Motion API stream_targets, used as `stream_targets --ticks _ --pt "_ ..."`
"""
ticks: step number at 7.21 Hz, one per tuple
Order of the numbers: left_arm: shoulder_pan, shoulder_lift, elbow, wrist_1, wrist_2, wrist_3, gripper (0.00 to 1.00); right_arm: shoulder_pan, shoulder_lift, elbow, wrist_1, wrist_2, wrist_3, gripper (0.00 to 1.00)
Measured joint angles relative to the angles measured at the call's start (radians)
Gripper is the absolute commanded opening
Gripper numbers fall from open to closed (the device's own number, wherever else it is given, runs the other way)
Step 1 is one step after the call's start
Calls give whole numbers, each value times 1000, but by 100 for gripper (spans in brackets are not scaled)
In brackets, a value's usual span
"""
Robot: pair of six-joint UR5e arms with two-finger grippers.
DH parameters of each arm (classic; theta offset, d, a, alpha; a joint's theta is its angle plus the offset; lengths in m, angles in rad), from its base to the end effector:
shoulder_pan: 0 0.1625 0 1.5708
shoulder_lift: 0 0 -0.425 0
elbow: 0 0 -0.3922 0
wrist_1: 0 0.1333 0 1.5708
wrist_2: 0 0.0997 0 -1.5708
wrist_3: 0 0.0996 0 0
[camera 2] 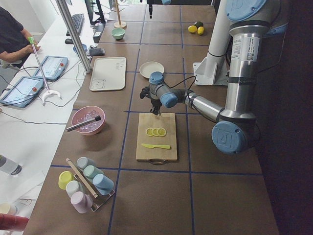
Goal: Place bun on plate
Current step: 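Carry the white bun with the left gripper over the white plate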
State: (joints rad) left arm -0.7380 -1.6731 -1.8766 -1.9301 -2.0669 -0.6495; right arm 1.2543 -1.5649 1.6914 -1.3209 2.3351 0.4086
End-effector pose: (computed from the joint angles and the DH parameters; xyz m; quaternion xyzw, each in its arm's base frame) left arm 0.3387 -0.4241 0.4234 0.1140 0.4129 0.1738 0.8867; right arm -0.0978 -0.5054 0.5682 0.0324 -0.4041 -0.0277 0.9137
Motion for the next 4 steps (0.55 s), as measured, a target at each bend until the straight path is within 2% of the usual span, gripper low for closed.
stream_targets --ticks 2,4 --pt "62 -178 -1 43 9 -255 31 6 -11 6 0 1 -1 100" --pt "170 -374 13 187 103 -469 31 8 -19 8 0 1 -2 100"
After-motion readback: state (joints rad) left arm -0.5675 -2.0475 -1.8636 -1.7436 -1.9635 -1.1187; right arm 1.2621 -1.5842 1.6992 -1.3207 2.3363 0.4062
